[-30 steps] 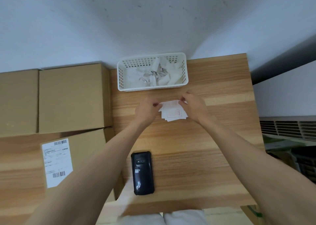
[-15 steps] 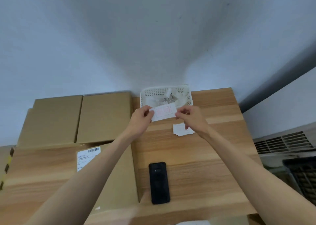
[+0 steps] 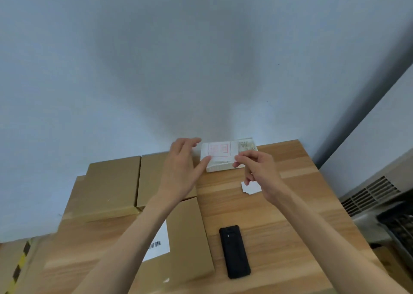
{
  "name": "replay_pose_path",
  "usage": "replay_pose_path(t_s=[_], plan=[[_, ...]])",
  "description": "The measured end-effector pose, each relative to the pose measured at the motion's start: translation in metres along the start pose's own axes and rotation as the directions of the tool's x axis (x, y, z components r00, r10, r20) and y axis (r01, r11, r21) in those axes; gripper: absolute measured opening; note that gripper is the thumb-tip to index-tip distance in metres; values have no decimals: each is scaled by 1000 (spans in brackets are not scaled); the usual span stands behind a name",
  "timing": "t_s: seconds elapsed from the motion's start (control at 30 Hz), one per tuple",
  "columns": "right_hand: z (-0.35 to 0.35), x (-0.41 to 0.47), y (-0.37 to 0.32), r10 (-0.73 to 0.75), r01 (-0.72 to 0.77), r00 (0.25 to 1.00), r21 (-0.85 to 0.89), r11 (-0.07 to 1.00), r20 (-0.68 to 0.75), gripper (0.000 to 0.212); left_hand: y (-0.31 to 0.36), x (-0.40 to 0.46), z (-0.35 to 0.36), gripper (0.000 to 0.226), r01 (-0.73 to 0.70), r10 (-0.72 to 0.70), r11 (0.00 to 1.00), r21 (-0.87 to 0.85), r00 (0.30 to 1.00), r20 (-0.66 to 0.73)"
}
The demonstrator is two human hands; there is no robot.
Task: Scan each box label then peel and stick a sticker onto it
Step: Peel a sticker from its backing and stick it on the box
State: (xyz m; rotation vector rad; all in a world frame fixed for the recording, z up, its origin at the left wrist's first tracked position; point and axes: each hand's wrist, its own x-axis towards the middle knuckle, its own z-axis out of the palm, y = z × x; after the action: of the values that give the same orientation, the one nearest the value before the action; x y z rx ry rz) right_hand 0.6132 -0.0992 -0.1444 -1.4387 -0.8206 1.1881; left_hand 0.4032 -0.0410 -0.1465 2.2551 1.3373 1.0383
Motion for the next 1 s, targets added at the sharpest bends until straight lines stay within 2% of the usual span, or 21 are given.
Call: replay_pose_path(t_s=[0.03, 0.1, 0.17, 0.27, 0.43, 0.6, 0.77, 1.0], plan=[[0, -2, -6, -7, 7, 1000, 5, 1000, 2, 8, 4, 0, -2, 44, -165, 169, 977, 137, 985, -23], [0, -5, -17, -19, 19, 1000, 25, 1000, 15, 9, 13, 0, -1, 43, -389, 417, 865, 317, 909, -23], [-1, -6, -28, -31, 30, 998, 37, 999, 47, 12, 26, 2, 4, 39, -500, 555, 761, 412, 832, -14], [-7, -8, -42, -52, 47, 995, 60, 997, 88, 12, 41, 9, 13, 27, -542, 652, 682, 491, 754, -74], [-23, -11, -59, -94, 77, 980, 97, 992, 176, 8, 58, 20, 22, 11, -545, 726, 647, 533, 653, -215], [-37, -14, -71, -138, 116, 957, 101, 988, 254, 13, 74, 27, 19, 5, -540, 739, 649, 536, 616, -273], [-48, -17, -79, -182, 154, 928, 112, 982, 324, 13, 82, 30, 19, 7, -540, 732, 657, 526, 625, -273], [-61, -18, -81, -218, 187, 920, 124, 974, 326, 12, 94, 31, 28, 7, -535, 650, 755, 380, 686, -326]])
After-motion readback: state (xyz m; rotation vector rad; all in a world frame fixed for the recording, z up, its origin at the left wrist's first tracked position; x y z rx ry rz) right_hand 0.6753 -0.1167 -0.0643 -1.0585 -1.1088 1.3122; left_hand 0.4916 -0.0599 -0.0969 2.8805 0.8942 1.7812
